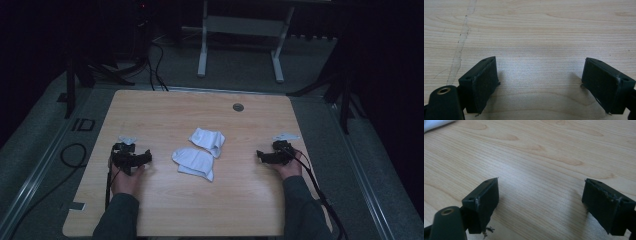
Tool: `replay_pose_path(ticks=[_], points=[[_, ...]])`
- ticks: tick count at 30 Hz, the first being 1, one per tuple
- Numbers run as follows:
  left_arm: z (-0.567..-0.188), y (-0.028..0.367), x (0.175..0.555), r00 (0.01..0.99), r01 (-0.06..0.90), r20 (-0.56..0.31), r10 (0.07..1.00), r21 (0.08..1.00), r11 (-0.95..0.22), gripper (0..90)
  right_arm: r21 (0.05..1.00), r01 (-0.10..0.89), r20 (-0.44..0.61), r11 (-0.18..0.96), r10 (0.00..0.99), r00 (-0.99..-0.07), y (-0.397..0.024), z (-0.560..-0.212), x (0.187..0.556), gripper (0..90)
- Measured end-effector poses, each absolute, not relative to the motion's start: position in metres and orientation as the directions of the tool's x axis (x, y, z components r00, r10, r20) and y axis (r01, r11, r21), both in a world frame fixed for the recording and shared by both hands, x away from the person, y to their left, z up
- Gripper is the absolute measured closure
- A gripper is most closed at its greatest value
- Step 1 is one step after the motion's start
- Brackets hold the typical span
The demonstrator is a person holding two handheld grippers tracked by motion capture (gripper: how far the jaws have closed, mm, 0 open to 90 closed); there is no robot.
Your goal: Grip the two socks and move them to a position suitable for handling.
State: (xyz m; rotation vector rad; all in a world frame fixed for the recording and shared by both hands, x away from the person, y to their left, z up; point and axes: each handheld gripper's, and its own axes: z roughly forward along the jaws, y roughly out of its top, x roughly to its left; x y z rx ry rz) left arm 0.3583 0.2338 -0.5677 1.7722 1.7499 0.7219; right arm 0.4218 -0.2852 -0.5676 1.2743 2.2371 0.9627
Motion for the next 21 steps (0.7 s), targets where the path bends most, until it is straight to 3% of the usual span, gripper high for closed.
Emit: replay_pose_path(ticks=[9,14,21], points=[[-0.568,0.234,0.358,0.012,0.709,0.001,1.0,0.705,-0.009,13.6,0.721,0.592,0.003,0.36,0.853,-0.522,-0.285,-0.567,0.42,14.6],[-0.568,0.233,0.358,0.017,0.708,0.003,1.0,0.706,-0.014,14.3,0.682,0.614,-0.004,0.398,0.841,-0.541,-0.283,-0.558,0.411,33.4],[-0.568,0.233,0.358,0.021,0.707,0.002,1.0,0.707,-0.016,14.3,0.649,0.56,-0.097,0.515,0.786,-0.61,-0.274,-0.551,0.392,40.8]])
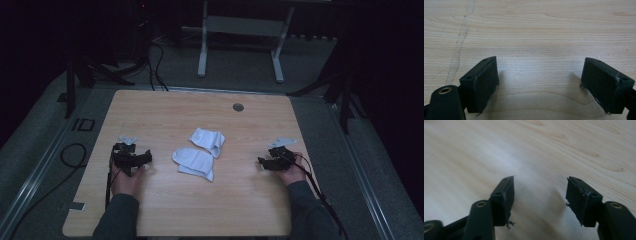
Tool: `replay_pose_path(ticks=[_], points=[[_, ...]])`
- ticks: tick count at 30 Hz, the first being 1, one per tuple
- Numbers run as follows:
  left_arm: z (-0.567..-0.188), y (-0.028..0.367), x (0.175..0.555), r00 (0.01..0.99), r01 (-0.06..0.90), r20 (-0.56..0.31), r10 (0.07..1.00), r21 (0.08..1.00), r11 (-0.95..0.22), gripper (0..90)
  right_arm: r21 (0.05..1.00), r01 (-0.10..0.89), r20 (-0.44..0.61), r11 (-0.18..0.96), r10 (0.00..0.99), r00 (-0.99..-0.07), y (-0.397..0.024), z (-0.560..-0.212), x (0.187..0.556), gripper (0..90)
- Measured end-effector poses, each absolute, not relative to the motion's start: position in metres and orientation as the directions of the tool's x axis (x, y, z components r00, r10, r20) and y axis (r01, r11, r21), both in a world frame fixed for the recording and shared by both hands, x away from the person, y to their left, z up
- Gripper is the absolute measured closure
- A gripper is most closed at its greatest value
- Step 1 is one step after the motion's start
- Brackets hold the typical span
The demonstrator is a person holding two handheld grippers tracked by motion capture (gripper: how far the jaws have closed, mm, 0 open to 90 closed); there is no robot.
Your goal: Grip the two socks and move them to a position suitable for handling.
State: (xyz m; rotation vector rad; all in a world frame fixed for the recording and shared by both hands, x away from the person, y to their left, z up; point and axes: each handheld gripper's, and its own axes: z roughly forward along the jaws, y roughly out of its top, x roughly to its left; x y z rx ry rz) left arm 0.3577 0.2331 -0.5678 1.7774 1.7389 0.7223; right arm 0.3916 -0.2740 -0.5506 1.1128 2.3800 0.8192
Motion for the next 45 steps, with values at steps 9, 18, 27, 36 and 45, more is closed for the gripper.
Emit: replay_pose_path(ticks=[9,18,27,36,45], points=[[-0.568,0.233,0.358,0.021,0.707,0.002,1.0,0.707,-0.016,14.2,0.632,0.496,-0.107,0.595,0.702,-0.705,-0.255,-0.533,0.363,52.1],[-0.568,0.233,0.358,0.02,0.707,0.002,1.0,0.707,-0.016,14.3,0.603,0.445,-0.111,0.661,0.622,-0.775,-0.228,-0.527,0.353,57.6],[-0.568,0.233,0.358,0.02,0.708,0.002,1.0,0.706,-0.016,14.3,0.625,0.383,-0.106,0.68,0.56,-0.821,-0.198,-0.515,0.343,67.7],[-0.568,0.233,0.358,0.02,0.708,0.002,1.0,0.706,-0.015,14.3,0.632,0.31,-0.129,0.71,0.49,-0.862,-0.163,-0.507,0.339,79.4],[-0.568,0.233,0.358,0.02,0.708,0.002,1.0,0.706,-0.016,14.3,0.656,0.281,-0.089,0.7,0.443,-0.892,-0.123,-0.5,0.347,89.5]])
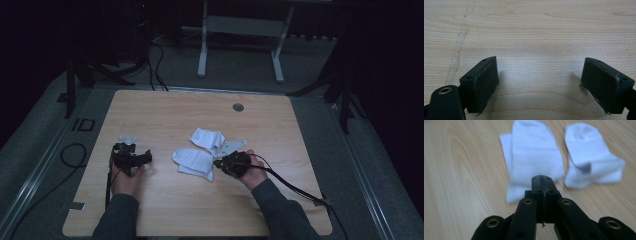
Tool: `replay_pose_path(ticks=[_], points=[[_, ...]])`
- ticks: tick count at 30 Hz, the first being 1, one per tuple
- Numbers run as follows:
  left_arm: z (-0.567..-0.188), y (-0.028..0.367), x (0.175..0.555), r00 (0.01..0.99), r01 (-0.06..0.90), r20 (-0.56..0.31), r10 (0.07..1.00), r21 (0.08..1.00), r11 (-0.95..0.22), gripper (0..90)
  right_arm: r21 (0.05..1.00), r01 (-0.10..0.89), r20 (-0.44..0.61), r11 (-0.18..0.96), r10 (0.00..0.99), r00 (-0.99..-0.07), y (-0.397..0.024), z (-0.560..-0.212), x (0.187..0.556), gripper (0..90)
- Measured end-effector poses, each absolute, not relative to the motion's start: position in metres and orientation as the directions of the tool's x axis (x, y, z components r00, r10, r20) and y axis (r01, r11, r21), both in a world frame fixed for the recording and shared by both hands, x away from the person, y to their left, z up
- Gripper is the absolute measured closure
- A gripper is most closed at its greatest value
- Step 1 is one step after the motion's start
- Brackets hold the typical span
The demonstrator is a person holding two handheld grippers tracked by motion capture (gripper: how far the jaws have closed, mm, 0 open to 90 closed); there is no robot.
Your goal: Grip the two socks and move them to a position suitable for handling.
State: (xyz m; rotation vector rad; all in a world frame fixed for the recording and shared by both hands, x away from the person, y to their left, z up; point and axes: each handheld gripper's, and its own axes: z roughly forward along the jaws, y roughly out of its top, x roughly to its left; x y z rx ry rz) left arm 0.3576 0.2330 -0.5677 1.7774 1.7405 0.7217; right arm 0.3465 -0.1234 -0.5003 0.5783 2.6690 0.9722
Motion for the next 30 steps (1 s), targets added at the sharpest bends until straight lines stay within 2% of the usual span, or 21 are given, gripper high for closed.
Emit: replay_pose_path(ticks=[9,12,16,25,30], points=[[-0.568,0.233,0.358,0.02,0.707,0.002,1.0,0.707,-0.015,14.3,0.66,0.236,-0.102,0.713,0.397,-0.912,-0.075,-0.501,0.352,89.6],[-0.568,0.233,0.358,0.02,0.707,0.002,1.0,0.707,-0.015,14.3,0.667,0.259,-0.067,0.699,0.402,-0.913,-0.062,-0.507,0.36,89.7],[-0.568,0.233,0.358,0.02,0.707,0.002,1.0,0.707,-0.016,14.3,0.641,0.301,-0.05,0.706,0.429,-0.902,-0.053,-0.523,0.37,89.7],[-0.568,0.233,0.358,0.022,0.707,0.002,1.0,0.707,-0.017,14.3,0.592,0.297,-0.035,0.749,0.392,-0.919,-0.041,-0.544,0.37,89.4],[-0.568,0.233,0.357,0.022,0.708,0.002,1.0,0.706,-0.017,14.3,0.54,0.233,-0.078,0.809,0.323,-0.943,-0.046,-0.539,0.359,88.7]])
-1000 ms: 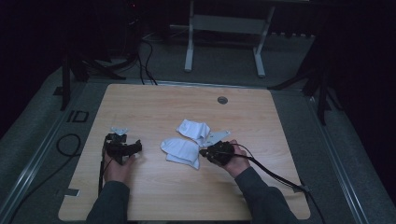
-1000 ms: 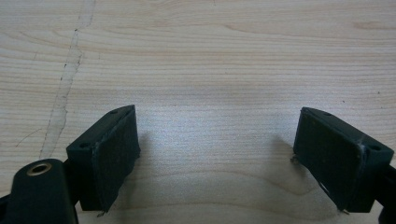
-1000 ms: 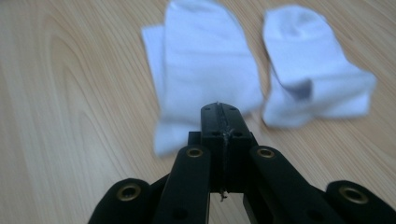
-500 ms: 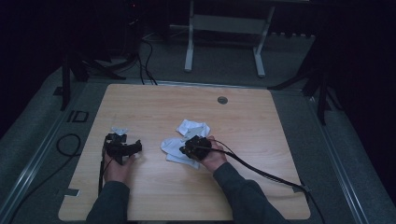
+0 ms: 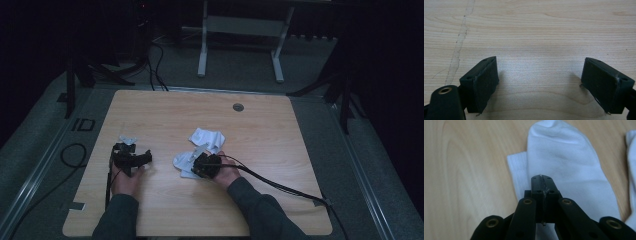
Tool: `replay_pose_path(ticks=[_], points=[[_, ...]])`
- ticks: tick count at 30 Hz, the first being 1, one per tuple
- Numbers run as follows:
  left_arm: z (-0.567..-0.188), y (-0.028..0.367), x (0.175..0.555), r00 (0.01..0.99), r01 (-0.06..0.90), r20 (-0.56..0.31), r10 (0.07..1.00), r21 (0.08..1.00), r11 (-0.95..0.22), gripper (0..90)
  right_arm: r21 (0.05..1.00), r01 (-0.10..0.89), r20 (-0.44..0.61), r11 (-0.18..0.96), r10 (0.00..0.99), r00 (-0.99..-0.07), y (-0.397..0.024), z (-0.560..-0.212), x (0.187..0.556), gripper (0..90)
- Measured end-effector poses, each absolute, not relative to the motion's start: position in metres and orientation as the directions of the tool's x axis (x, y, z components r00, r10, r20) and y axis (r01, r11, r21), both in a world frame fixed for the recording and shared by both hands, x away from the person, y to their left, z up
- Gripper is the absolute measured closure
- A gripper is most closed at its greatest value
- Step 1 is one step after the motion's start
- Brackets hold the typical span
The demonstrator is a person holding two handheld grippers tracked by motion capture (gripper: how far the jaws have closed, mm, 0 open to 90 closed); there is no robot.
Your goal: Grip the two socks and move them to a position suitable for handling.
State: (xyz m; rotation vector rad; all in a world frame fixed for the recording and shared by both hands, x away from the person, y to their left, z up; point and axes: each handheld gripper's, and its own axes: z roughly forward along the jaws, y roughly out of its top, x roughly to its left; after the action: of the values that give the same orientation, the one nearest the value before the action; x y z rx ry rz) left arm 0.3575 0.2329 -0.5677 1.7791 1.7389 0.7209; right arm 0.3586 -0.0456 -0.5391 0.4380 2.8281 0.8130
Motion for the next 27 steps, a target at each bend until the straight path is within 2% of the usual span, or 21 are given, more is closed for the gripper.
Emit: replay_pose_path(ticks=[8,13,16,21,27], points=[[-0.568,0.233,0.357,0.021,0.708,0.002,1.0,0.706,-0.016,14.3,0.511,0.224,-0.081,0.83,0.305,-0.949,-0.057,-0.534,0.348,86.8],[-0.568,0.233,0.357,0.021,0.708,0.002,1.0,0.706,-0.016,14.3,0.578,0.223,-0.066,0.785,0.318,-0.946,-0.055,-0.519,0.349,81.1],[-0.568,0.233,0.357,0.021,0.708,0.002,1.0,0.706,-0.017,14.3,0.579,0.242,-0.071,0.779,0.344,-0.936,-0.053,-0.515,0.352,79.4],[-0.568,0.233,0.357,0.022,0.708,0.002,1.0,0.706,-0.017,14.3,0.604,0.223,-0.082,0.765,0.338,-0.937,-0.027,-0.506,0.357,74.5],[-0.568,0.233,0.357,0.023,0.707,0.002,1.0,0.707,-0.018,14.2,0.601,0.275,-0.048,0.751,0.377,-0.925,-0.005,-0.523,0.372,68.9]])
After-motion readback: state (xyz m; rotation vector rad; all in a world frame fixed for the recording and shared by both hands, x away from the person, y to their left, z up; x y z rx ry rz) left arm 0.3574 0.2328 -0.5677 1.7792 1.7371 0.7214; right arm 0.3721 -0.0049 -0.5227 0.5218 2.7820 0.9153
